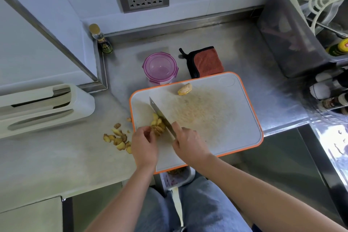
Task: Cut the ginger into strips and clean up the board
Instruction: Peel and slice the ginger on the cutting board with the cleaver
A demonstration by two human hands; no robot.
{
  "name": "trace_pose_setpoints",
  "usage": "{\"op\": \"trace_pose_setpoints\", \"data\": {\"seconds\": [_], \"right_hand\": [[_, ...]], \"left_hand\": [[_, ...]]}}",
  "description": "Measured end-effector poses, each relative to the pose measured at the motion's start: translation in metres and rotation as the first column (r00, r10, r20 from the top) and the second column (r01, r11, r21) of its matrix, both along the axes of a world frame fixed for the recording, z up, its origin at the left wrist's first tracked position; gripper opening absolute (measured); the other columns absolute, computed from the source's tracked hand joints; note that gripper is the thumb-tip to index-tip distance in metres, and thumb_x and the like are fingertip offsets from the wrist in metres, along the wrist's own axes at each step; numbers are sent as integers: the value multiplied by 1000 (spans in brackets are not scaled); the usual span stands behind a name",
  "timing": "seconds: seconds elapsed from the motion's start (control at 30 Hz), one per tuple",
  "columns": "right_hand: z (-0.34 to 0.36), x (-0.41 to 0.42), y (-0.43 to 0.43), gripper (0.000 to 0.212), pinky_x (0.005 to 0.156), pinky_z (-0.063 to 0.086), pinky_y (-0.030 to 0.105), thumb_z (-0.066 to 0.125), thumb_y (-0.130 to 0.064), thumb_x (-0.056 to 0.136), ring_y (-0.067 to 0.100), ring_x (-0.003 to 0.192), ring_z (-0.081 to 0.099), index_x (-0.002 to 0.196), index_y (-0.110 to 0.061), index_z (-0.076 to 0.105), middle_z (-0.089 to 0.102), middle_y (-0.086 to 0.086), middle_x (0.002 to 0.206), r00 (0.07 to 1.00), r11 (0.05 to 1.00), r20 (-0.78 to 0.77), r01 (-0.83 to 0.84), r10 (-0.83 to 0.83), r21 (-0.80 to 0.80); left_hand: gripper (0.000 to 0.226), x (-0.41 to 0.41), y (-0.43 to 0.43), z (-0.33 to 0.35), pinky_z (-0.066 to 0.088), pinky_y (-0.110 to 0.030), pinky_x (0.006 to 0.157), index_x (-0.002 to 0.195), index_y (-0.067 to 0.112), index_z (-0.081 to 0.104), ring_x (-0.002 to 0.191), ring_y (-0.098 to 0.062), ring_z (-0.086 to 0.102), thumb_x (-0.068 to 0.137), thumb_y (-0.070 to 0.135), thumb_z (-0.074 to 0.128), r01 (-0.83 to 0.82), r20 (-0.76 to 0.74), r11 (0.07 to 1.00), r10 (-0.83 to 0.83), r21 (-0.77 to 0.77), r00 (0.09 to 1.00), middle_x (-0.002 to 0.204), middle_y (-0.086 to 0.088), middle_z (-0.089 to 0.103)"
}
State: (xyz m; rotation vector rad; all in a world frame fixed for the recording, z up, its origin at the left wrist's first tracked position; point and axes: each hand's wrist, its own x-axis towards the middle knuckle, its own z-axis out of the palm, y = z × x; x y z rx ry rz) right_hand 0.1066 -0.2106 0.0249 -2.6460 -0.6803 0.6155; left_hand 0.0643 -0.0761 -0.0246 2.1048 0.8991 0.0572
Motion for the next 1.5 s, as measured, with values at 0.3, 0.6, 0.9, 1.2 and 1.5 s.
{"op": "trace_pose_setpoints", "data": {"seconds": [0.3,0.6,0.9,1.2,1.5], "right_hand": [[-2,4,-1,23,48,29,31,39,-11,92,25,59,42,115,-11,40,42,2,72,999,1000,53,10,-10,5],[-1,24,-32,23,39,22,27,45,-8,83,23,40,36,106,-8,48,32,-7,51,969,943,113,181,-219,278],[-13,67,-81,12,44,45,51,42,-7,88,34,53,54,96,-14,37,52,8,60,819,781,-87,568,-567,261],[-28,71,-91,13,43,35,47,42,-7,89,31,49,46,101,-9,36,49,11,58,841,822,-159,540,-517,182],[-26,64,-94,11,46,35,42,43,-11,91,29,52,45,95,-13,33,51,10,61,925,912,-121,376,-360,165]], "left_hand": [[19,-7,11,-1,50,-36,77,109,14,66,88,-21,63,94,15,53,29,-13,999,-29,-37,999,99,-5,67],[17,1,7,10,37,-29,71,101,11,71,85,-25,52,94,13,55,89,-2,986,-89,143,996,97,-9,56],[11,68,-30,24,41,-35,75,93,12,66,90,-31,51,84,6,62,288,108,888,-346,358,932,94,-10,56],[50,143,-60,19,42,-40,100,134,16,54,118,-31,47,86,2,58,581,-40,748,-603,321,797,128,-9,54],[39,151,-55,22,40,-33,84,118,15,58,104,-30,53,81,3,61,500,-104,842,-489,204,866,109,-12,59]]}}
